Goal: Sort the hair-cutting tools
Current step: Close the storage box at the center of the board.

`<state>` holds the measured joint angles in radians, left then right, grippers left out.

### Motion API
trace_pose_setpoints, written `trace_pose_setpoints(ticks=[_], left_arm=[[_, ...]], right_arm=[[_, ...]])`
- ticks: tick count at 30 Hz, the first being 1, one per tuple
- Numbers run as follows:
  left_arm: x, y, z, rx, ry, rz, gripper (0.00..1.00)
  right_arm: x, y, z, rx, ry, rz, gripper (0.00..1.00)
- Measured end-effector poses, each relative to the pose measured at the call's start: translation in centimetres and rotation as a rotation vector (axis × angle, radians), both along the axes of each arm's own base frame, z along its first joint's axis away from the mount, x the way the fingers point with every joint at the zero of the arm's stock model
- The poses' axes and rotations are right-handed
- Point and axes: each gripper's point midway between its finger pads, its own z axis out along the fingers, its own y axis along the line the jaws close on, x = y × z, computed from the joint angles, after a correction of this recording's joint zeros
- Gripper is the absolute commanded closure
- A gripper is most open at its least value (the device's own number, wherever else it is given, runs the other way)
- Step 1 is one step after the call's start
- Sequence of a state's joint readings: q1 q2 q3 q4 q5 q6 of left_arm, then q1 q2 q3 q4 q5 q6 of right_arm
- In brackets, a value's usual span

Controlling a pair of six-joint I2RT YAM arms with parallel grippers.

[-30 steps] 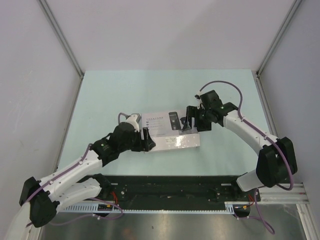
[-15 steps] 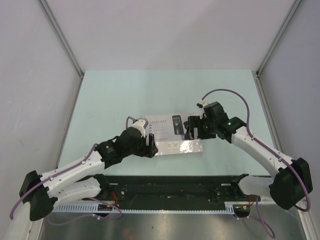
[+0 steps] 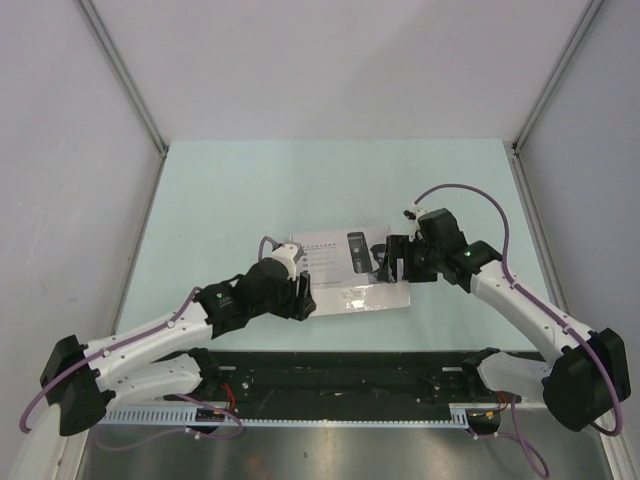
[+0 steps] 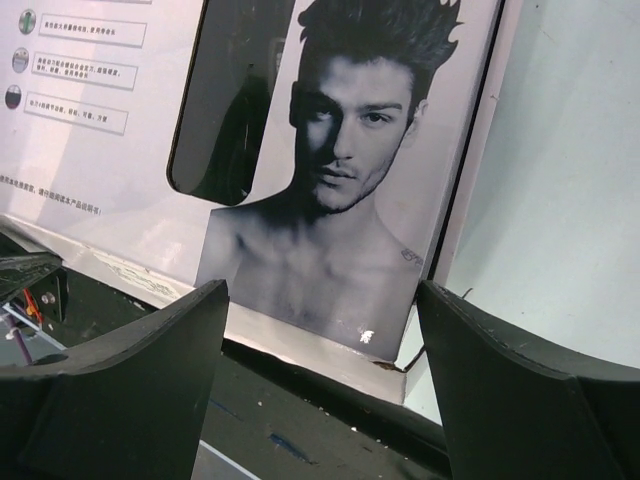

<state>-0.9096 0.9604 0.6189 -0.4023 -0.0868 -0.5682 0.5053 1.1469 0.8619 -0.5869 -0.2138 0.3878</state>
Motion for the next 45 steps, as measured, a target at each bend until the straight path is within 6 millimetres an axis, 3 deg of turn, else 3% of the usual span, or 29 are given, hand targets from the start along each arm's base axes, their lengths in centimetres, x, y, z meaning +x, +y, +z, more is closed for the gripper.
trace_pose_setpoints(ticks=[13,33,45], left_arm=[[-0.3,0.0,-1.0,0.036,0.018,0.002,0.38],[-0.1,0.1,-0.9,0.042,-0.003,0.057,0.39],[-0.4,0.7,-2.2,0.062,0.012,0.079,0.38]], right_arm=[[0.3,-0.3,-0.5,0.029,0.046,-0.003,0.19],[0.3,-0.4,-0.5,0.025,0.044,-0.007,0.20],[0.3,-0.6,-1.2,0.006,0.056,-0.017,0.20]])
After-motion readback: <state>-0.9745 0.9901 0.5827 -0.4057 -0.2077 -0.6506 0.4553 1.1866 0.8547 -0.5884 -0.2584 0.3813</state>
